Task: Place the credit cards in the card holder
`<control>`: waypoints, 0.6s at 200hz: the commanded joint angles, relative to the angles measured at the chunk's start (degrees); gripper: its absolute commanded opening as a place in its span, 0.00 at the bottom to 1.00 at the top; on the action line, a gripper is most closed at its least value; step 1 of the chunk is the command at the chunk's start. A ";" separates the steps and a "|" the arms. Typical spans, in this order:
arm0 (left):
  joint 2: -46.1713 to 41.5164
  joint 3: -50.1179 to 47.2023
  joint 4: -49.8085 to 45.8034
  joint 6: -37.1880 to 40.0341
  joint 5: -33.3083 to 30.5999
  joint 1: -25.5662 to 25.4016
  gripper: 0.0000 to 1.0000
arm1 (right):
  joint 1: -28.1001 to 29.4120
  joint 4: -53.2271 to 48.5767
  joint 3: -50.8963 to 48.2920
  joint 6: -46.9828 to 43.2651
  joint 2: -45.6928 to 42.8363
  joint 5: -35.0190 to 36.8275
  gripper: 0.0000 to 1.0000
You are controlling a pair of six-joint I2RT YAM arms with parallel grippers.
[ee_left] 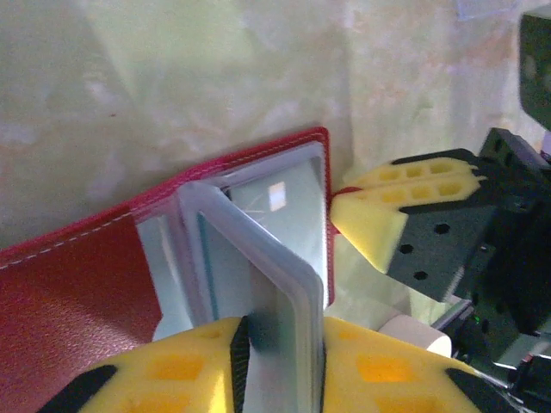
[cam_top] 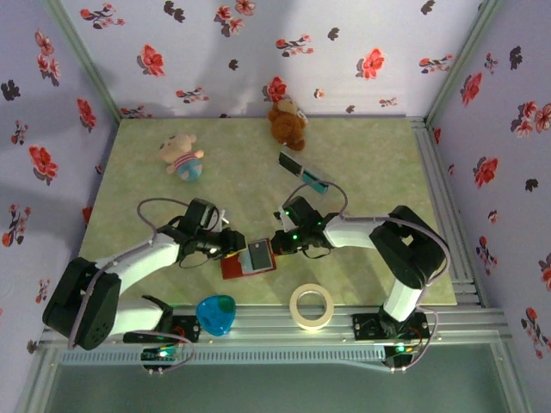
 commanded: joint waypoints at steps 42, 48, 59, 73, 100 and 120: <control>2.00 1.66 5.87 -1.26 2.08 -3.83 0.52 | 0.51 0.32 -1.74 2.46 0.84 0.31 0.03; 3.05 1.79 6.64 -1.62 2.13 -4.20 0.53 | 0.38 0.65 -1.82 2.68 0.85 0.16 0.03; 4.90 1.51 8.89 -2.48 2.14 -4.93 0.54 | 0.48 0.98 -1.92 3.03 0.76 0.23 0.03; 6.68 1.16 11.96 -3.64 2.05 -5.51 0.56 | 0.40 1.04 -1.93 3.18 0.59 0.32 0.04; 6.68 0.74 13.53 -4.66 -0.44 -5.61 0.60 | 0.41 0.85 -2.42 3.44 -0.40 0.63 0.04; 0.85 2.06 2.97 -2.41 -8.86 -4.91 0.61 | 0.31 0.29 -2.86 3.31 -1.49 1.17 0.05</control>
